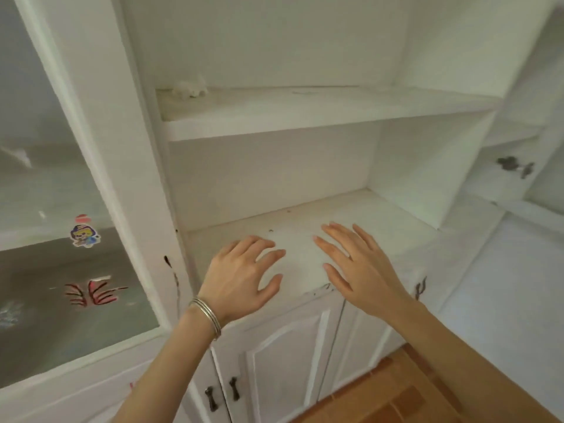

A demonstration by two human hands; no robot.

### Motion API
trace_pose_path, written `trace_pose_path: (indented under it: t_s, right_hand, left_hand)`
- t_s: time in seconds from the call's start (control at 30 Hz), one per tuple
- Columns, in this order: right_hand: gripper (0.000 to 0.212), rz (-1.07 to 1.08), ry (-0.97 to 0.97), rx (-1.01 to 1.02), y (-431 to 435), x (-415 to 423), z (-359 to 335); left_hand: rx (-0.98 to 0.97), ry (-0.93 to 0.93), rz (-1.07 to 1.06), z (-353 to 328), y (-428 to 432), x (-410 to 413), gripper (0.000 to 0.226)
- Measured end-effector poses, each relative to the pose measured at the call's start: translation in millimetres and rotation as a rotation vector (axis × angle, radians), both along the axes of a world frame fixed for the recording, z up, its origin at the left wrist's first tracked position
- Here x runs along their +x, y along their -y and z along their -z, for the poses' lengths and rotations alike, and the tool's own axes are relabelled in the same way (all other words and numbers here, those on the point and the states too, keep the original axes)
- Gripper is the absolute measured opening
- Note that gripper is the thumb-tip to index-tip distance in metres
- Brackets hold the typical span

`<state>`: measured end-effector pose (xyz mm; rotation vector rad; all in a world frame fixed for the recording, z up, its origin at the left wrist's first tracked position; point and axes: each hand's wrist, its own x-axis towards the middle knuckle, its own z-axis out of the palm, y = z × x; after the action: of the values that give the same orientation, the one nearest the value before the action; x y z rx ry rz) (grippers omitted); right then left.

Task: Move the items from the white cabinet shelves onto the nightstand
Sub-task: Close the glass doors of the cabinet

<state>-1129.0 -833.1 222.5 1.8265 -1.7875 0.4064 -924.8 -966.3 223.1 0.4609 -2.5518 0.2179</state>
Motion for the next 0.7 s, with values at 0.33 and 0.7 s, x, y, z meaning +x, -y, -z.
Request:
trace_pose_path:
  t_s: [0.33, 0.7]
  right_hand:
    - [0.049, 0.483, 0.130, 0.202, -173, -54, 41]
    - [0.046, 0.693, 0.183, 0.217, -338, -95, 52]
  left_hand:
    - [-0.042, 0.197, 0.376, 43, -91, -118, 0.045]
    - [-0.073, 0.199, 0.578, 50, -234, -219, 0.044]
